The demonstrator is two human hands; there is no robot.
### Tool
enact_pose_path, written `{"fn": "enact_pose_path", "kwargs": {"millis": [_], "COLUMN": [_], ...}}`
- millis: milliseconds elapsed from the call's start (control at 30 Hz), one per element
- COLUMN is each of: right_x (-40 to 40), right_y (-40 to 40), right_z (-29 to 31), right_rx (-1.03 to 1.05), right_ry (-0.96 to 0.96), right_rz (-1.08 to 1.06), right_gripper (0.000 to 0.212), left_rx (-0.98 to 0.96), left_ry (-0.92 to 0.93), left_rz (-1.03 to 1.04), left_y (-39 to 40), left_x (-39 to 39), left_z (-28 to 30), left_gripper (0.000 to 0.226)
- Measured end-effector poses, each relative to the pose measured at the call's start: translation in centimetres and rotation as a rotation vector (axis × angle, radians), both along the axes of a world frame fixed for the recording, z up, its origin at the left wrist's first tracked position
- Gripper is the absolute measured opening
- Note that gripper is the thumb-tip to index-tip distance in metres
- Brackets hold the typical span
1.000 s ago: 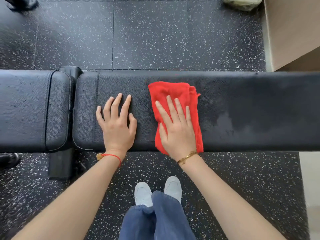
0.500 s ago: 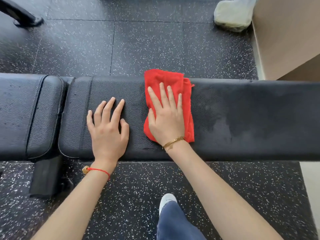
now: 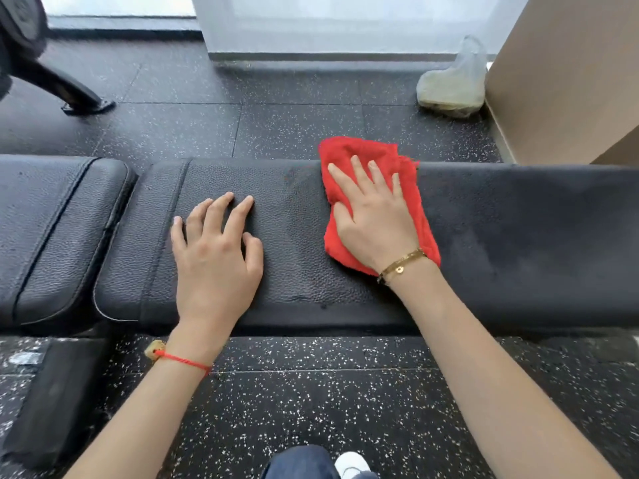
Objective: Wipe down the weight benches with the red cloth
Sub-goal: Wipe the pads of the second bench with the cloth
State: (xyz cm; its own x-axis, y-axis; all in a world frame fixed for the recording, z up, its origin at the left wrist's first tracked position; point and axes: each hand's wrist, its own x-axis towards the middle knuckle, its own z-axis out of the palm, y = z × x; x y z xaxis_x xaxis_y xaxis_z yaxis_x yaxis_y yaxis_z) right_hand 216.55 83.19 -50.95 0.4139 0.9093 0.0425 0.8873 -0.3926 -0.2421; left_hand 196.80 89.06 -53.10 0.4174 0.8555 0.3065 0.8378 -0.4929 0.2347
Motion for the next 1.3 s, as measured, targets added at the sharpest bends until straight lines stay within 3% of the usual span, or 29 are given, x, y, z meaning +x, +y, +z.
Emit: {"fn": "enact_pose_path", "kwargs": {"millis": [233, 500, 667, 800, 1067, 1300], "right_x": [-4.3, 4.6, 2.0, -0.4, 5.6, 0.1], "right_y": [-2.5, -6.4, -3.9, -7.5, -7.4, -3.9], "right_z": [-0.4, 0.0, 0.2, -0.6, 0.1, 0.1], "right_rx": [0.060, 0.015, 0.011, 0.083, 0.010, 0.023], "right_ry": [-0.029, 0.023, 0.018, -0.001, 0.006, 0.017], "right_rz": [0.184, -0.253, -0.152, -0.011, -0.340, -0.055], "right_gripper": [0.058, 0.057, 0.057, 0.057, 0.057, 0.058], "left_rx": [-0.011, -0.010, -0.015, -0.040, -0.048, -0.054], "left_ry": [-0.039, -0.068, -0.081, -0.087, -0.062, -0.057], "left_rz": [-0.018, -0.027, -0.022, -0.031, -0.024, -0.030], "left_y": [0.2, 0.1, 0.1, 0.2, 0.2, 0.1], "left_x": [-0.1, -0.1, -0.2, -0.4, -0.4, -0.2], "left_z": [0.3, 0.1, -0.1, 0.1, 0.0, 0.1], "left_gripper": [0.054, 0.049, 0.044, 0.044, 0.046, 0.047]}}
